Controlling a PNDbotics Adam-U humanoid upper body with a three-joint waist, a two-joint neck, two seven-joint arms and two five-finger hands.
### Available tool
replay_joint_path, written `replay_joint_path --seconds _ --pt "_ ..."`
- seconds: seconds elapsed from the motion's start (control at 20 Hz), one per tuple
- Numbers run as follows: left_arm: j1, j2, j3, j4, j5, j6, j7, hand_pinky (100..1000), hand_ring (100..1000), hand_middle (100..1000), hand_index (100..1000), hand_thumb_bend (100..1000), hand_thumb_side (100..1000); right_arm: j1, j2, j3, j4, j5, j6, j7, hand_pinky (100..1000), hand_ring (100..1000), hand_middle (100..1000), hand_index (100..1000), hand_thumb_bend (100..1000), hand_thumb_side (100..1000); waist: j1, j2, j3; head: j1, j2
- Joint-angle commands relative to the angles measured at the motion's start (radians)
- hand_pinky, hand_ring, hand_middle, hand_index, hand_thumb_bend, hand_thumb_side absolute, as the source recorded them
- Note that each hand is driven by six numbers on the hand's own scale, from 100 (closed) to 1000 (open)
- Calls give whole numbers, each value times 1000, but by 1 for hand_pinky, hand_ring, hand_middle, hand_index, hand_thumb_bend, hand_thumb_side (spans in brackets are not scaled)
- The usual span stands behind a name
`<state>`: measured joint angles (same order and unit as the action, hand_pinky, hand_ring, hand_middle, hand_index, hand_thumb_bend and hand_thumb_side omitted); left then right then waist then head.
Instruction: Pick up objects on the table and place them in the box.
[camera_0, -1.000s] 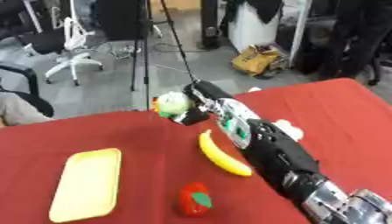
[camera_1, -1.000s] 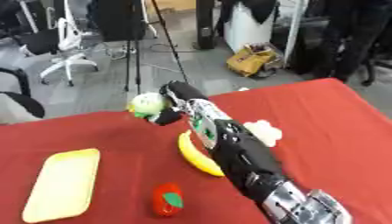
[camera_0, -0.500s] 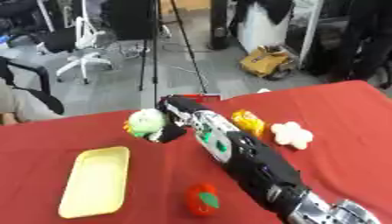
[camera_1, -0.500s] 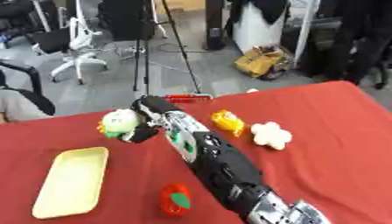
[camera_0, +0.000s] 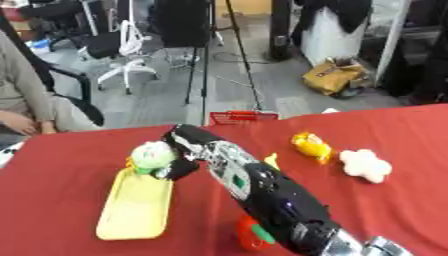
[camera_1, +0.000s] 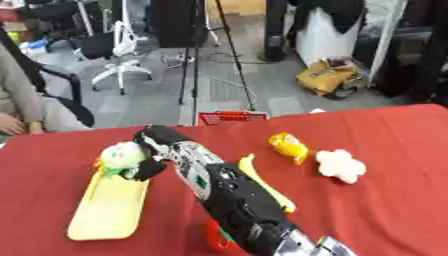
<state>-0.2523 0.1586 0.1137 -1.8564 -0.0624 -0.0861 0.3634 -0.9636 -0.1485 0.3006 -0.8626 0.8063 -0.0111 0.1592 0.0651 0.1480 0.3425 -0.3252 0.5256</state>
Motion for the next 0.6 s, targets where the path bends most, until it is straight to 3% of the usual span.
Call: replay_joint_path --seconds 0.05,0.6 --pt "-17 5 -2 -29 -10 -3 -5 623 721 710 787 641 1000 -8 16 3 3 -7 -9 3 508 523 495 496 516 418 -11 -18 9 -5 -14" --pt "-23 -2 -9 -34 -13 -2 -12 622 721 709 786 641 1000 37 81 1 81 32 -40 10 516 529 504 510 517 402 -16 -16 21 -7 -12"
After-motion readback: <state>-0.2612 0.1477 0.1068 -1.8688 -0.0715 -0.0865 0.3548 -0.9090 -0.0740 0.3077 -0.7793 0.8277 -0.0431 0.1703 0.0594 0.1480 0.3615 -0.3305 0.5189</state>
